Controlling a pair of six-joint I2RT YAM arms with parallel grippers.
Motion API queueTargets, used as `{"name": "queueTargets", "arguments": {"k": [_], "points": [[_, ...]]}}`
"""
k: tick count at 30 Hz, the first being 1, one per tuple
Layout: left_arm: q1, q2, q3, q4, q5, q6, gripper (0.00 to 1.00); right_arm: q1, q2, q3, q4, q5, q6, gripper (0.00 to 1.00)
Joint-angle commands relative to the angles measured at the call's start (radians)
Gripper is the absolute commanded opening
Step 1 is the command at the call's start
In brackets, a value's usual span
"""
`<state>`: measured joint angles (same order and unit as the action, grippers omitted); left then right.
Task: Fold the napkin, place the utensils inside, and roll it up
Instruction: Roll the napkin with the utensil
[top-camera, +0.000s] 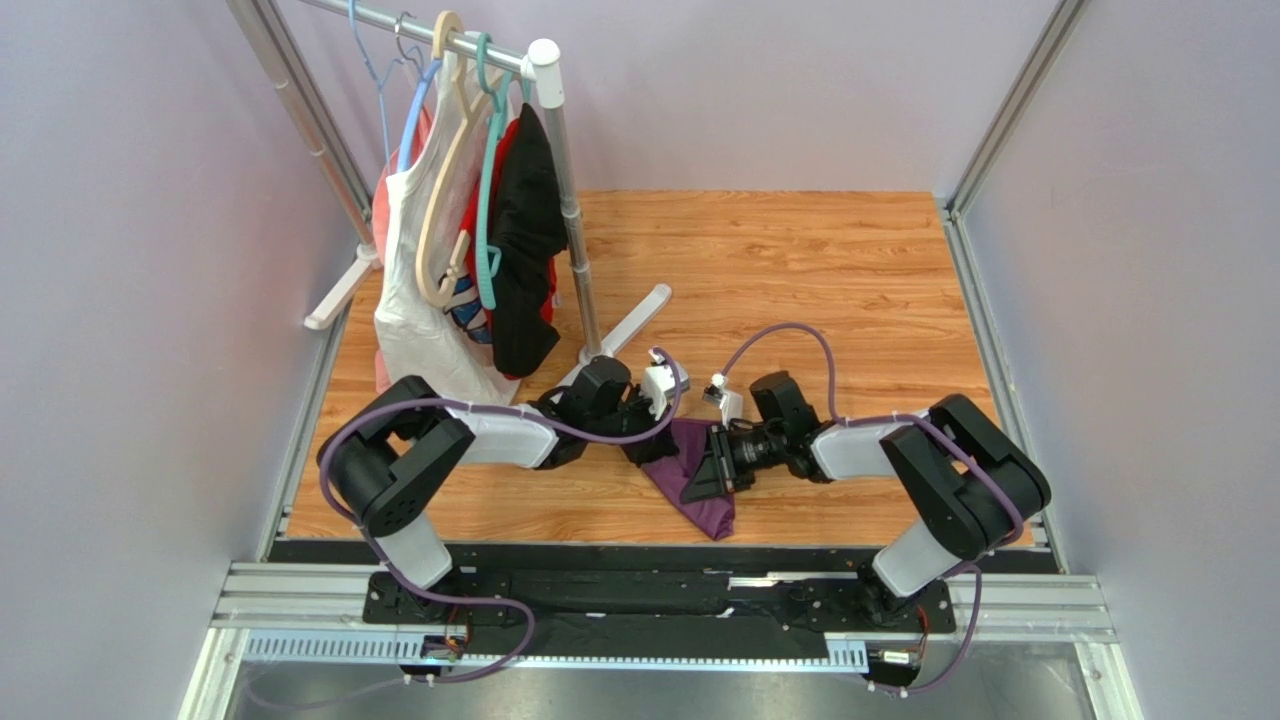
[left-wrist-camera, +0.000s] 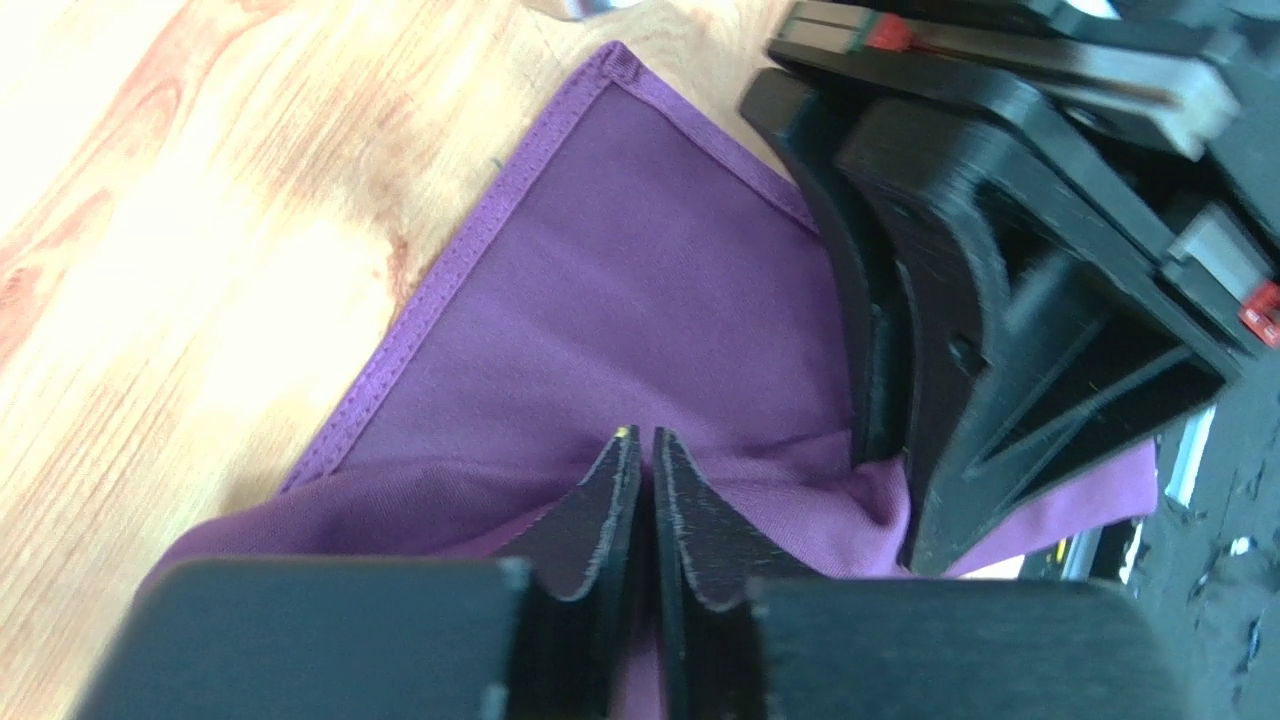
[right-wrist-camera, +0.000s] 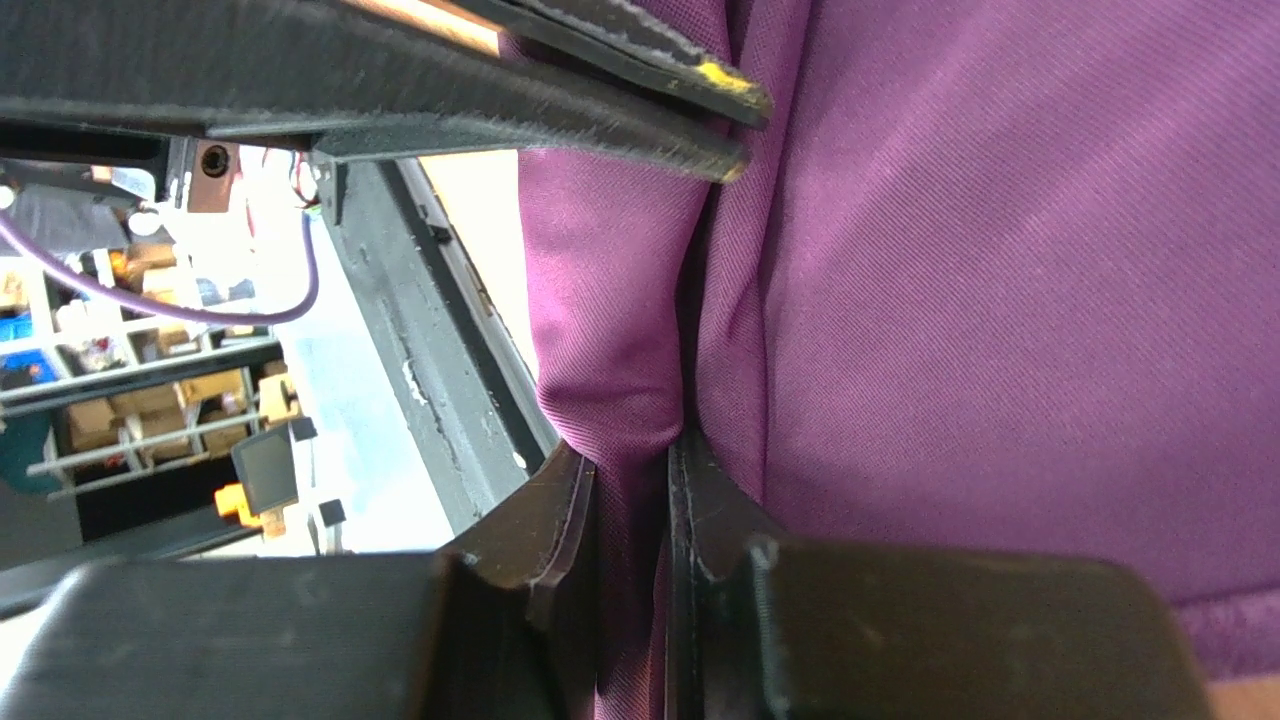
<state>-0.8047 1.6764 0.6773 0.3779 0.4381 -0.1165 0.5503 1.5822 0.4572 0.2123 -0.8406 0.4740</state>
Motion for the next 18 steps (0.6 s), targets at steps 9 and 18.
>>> {"name": "queueTargets", "arguments": {"k": [9, 18], "points": [[-0.016, 0.075, -0.012, -0.074, -0.088, -0.049, 0.0, -0.013, -0.188, 0.015, -0.275, 0.187, -0.011, 0.41], [-0.03, 0.092, -0.016, -0.048, -0.11, -0.06, 0.0, -0.01, -0.39, 0.078, -0.484, 0.305, -0.064, 0.67]]}}
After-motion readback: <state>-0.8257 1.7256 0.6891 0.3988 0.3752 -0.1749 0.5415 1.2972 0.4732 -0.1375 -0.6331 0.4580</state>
